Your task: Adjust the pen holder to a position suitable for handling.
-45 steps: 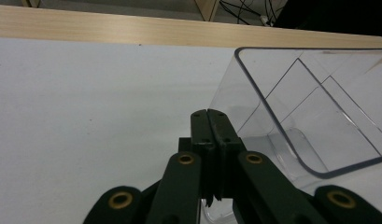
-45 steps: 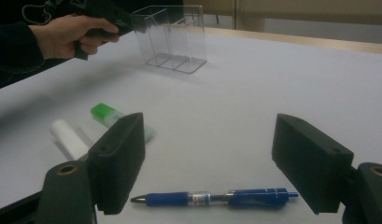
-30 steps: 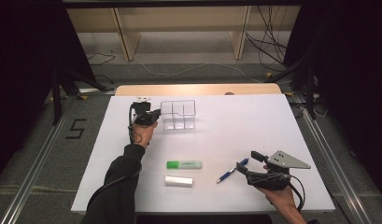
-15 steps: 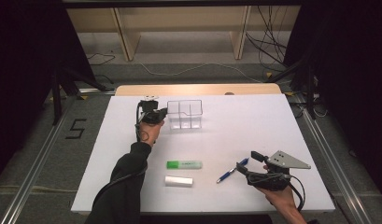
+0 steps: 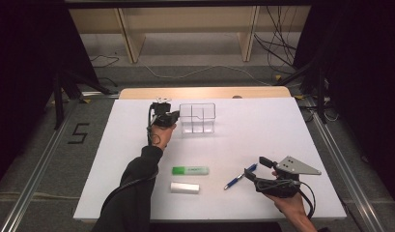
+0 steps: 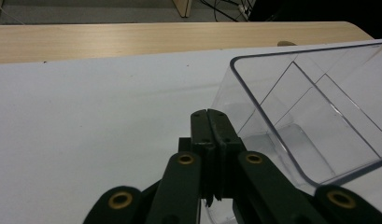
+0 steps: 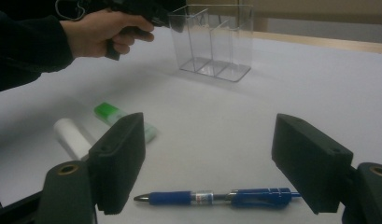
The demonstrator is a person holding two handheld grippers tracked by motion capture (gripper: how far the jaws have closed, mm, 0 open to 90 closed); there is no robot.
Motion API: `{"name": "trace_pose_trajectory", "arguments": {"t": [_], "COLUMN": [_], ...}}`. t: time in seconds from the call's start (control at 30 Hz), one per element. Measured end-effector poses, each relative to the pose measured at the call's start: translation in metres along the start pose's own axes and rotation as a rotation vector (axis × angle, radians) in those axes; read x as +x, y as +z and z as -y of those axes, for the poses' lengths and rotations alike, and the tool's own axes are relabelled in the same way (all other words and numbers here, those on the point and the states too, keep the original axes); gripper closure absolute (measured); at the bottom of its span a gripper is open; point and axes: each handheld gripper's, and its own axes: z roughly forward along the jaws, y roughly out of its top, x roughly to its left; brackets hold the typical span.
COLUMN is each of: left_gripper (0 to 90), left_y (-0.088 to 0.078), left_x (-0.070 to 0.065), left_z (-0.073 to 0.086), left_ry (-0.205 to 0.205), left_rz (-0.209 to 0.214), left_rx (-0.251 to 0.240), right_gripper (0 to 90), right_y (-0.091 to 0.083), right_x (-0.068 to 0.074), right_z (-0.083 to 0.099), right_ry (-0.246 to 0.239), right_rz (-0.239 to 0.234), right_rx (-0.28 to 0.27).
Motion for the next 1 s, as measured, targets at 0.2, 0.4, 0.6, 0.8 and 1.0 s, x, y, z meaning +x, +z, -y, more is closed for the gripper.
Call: {"name": "trace_pose_trajectory", "arguments": {"t": [0.2, 0.4, 0.6, 0.8, 1.0], "left_gripper": [89.3, 89.3, 89.2, 78.9, 60.9], "left_y": [0.004, 0.007, 0.008, -0.005, -0.031], "left_x": [-0.007, -0.011, -0.012, 0.001, 0.015], "left_z": [-0.002, -0.003, -0.003, -0.003, -0.005], "left_ry": [0.002, -0.003, -0.001, -0.001, 0.008], "left_rz": [0.005, 0.001, -0.003, -0.031, -0.012], "left_rx": [0.004, 0.003, -0.004, 0.003, 0.026], "right_gripper": [26.8, 26.8, 26.7, 26.6, 26.6], "right_y": [0.0, 0.0, -0.001, -0.001, 0.0], "right_x": [0.0, 0.0, 0.0, 0.0, 0.001], "right_z": [0.0, 0.0, 0.0, 0.0, 0.0], "right_ry": [0.0, 0.0, -0.003, 0.002, -0.001], "right_rz": [-0.001, -0.002, -0.003, -0.003, -0.005], "right_rx": [0.001, 0.001, 0.0, 0.001, 0.0]}}
